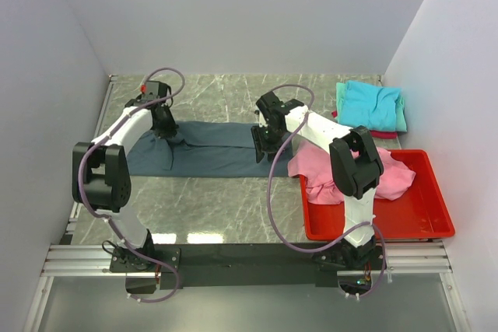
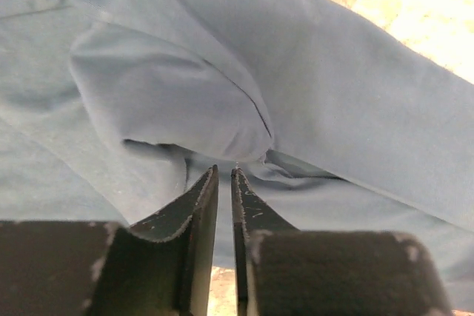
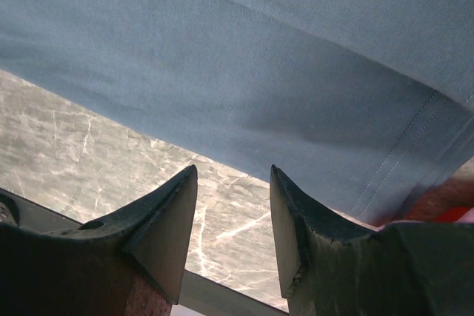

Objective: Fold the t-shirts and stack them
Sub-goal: Fold the tshirt

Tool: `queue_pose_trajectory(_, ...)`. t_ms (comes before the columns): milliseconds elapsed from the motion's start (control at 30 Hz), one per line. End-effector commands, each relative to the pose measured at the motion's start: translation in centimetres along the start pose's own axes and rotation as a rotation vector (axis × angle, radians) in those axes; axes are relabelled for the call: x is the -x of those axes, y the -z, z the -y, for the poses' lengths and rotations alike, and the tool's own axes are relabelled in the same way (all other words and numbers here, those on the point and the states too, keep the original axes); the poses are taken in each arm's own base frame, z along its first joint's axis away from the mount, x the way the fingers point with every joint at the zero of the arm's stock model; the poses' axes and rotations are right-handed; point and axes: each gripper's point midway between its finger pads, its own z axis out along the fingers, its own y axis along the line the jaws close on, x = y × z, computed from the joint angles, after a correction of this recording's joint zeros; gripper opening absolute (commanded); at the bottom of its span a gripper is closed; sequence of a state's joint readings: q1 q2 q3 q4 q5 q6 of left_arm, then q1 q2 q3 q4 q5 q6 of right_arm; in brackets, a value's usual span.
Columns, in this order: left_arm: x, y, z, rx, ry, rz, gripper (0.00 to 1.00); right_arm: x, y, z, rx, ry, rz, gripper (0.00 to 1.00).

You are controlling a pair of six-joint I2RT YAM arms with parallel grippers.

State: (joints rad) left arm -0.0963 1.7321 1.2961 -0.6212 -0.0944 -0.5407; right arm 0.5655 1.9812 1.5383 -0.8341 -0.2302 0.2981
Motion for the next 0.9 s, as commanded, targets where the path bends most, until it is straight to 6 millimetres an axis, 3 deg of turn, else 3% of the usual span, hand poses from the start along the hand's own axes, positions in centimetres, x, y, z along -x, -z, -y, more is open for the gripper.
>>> queue_pose_trajectory(0, -0.5, -0.4, -0.7, 0.032, 0.018, 0.009, 0.20, 1.0, 1.2, -1.0, 0.018, 0.018, 0.032, 0.51)
queue_pose_trajectory(133, -1.6, -1.3, -1.9, 0.092, 0.000, -0.021, 0.31, 1.1, 1.2, -1.1, 0.018, 0.022, 0.031, 0.51)
queue_pose_trajectory(200, -2.2, -1.5, -3.4, 0.173, -0.015, -0.045, 0.32, 1.2, 1.3, -1.1, 0.020, 0.022, 0.032, 0.51)
queue_pose_trajectory(400, -2.3, -0.5, -6.5, 0.324, -0.048, -0.035, 0.39, 1.1, 1.3, -1.2, 0.023, 0.022, 0.031, 0.51)
queue_pose_trajectory(667, -2.6, -1.3, -6.0, 0.299, -0.035, -0.049, 0.53, 1.1, 1.4, -1.4, 0.025, 0.031, 0.029, 0.51)
queue_pose_trajectory(867, -2.7, -1.1, -8.2, 0.406, -0.063, -0.041, 0.54, 1.0, 1.4, -1.4, 0.023, 0.030, 0.033, 0.51)
